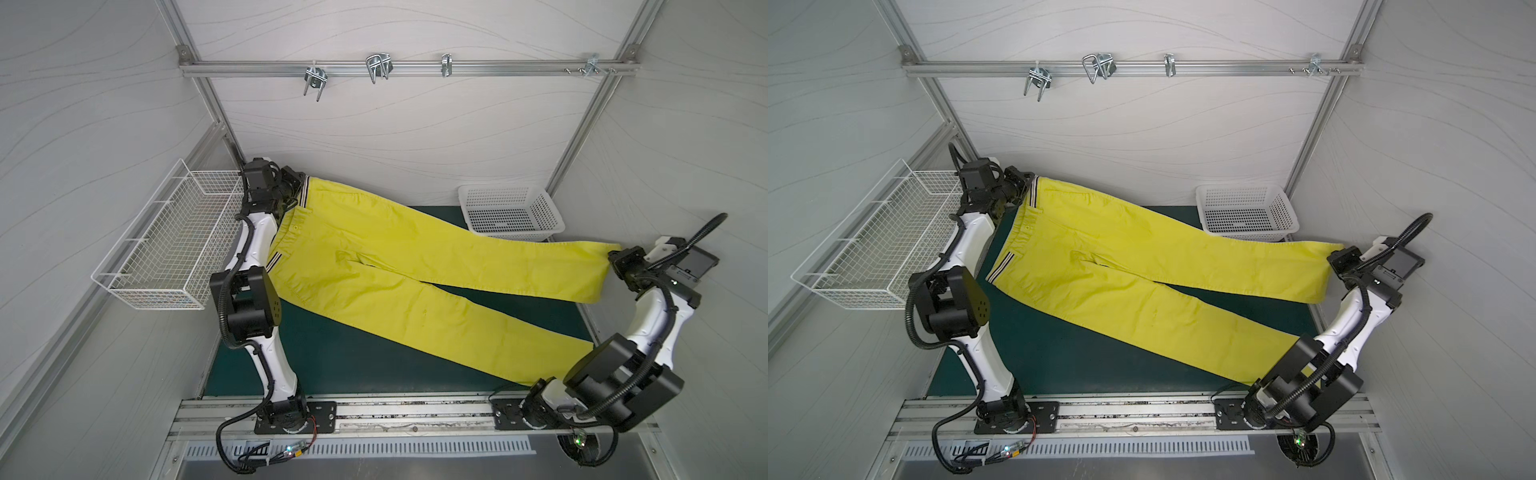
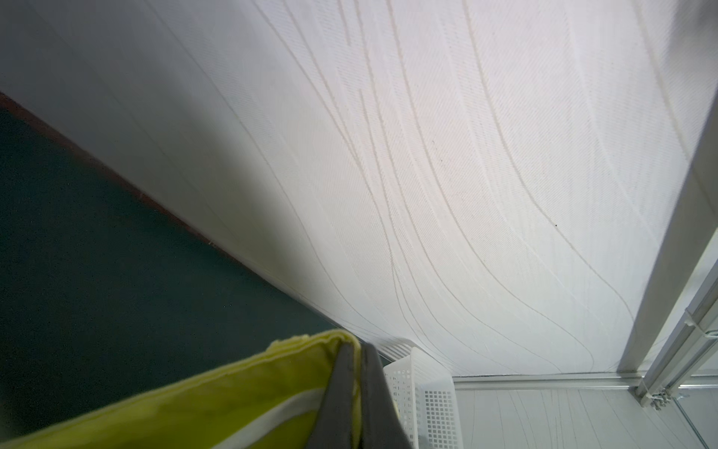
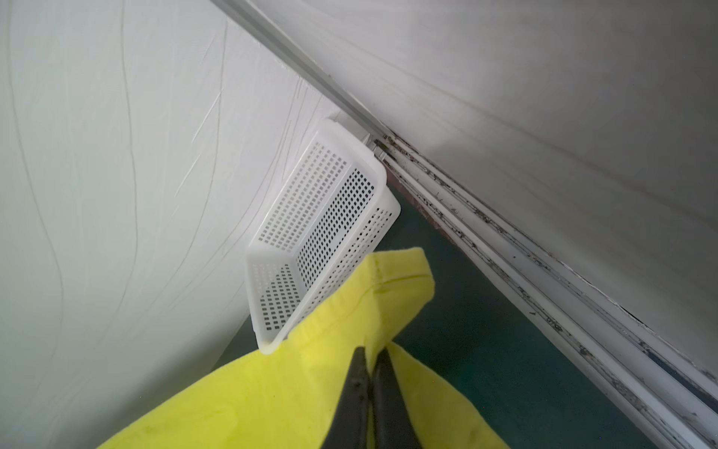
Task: Roll up the long pants
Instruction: Fold the long pant at the center of the board.
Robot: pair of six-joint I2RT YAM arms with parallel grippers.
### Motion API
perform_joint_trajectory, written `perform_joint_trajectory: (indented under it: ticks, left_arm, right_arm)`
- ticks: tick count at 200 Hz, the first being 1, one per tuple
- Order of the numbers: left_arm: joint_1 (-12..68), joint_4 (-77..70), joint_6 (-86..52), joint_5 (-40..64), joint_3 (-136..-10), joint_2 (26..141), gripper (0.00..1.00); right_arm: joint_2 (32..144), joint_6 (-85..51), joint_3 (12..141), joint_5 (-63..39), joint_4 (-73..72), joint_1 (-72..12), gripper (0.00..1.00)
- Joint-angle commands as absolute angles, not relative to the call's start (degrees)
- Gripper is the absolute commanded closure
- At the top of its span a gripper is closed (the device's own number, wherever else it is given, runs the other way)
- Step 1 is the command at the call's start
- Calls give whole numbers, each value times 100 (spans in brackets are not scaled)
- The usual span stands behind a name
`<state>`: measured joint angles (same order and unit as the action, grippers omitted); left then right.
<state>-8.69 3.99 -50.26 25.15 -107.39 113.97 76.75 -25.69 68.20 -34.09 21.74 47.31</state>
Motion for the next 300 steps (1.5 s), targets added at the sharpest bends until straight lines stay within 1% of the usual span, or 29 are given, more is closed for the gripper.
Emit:
perform_joint_trajectory:
  ticks: [1,40,65,79,93,119,131,146,155,176,185,199,214,231,242,253,300]
  left_arm:
    - [-553,222,-5033,2395,-11601,11805,100]
    - [-322,377,-5212,2277,-12666,12673,100]
    - [-281,321,-5496,2469,-13422,13157,100]
    - [-328,130,-5569,2499,-13423,13126,100]
    - [-444,-186,-5641,2425,-13028,12887,100]
    - [-796,-847,-6062,2393,-12157,12497,100]
    - [-918,-853,-6113,2498,-12040,12412,100]
    - [-1018,-777,-6050,2654,-12004,12336,100]
    - [-1054,-760,-6013,2704,-11949,12275,100]
    - [-1106,-935,-6029,2749,-11737,12150,100]
    - [-1124,-954,-6034,2799,-11696,12126,100]
    - [-1166,-1024,-6087,2976,-11625,12120,100]
    - [-1219,-1436,-6325,3171,-11325,12053,100]
    - [-1241,-1906,-6614,3269,-11067,12034,100]
    - [-1238,-1942,-6749,3324,-11106,12095,100]
    - [-1201,-1942,-6872,3433,-11275,12226,100]
    - [-825,-1477,-6914,3595,-12332,12763,100]
  right_arm:
    - [7872,-3016,7067,-3821,2097,4922,100]
    - [8248,-3165,7248,-4063,1768,4994,100]
    - [8260,-3231,7271,-4502,1413,4986,100]
    - [8066,-3241,7143,-4772,1148,4856,100]
    - [7732,-2927,7016,-4851,1201,4561,100]
    - [6833,-1736,6850,-4392,1907,3623,100]
    - [6348,-1092,6871,-4014,2402,3169,100]
    - [5759,-535,6750,-3346,2666,2679,100]
    - [5477,-336,6715,-3254,2805,2547,100]
    - [5039,130,6785,-3324,3374,2537,100]
    - [4843,372,6767,-2886,3672,2345,100]
    - [4484,547,6558,-2472,3901,2166,100]
    - [3997,674,6217,-2133,3983,2108,100]
    - [3529,677,5854,-1521,3966,2066,100]
    - [3444,648,5694,-1073,3907,2070,100]
    - [3534,609,5701,-853,3916,2090,100]
    - [4045,39,5764,-958,3665,2809,100]
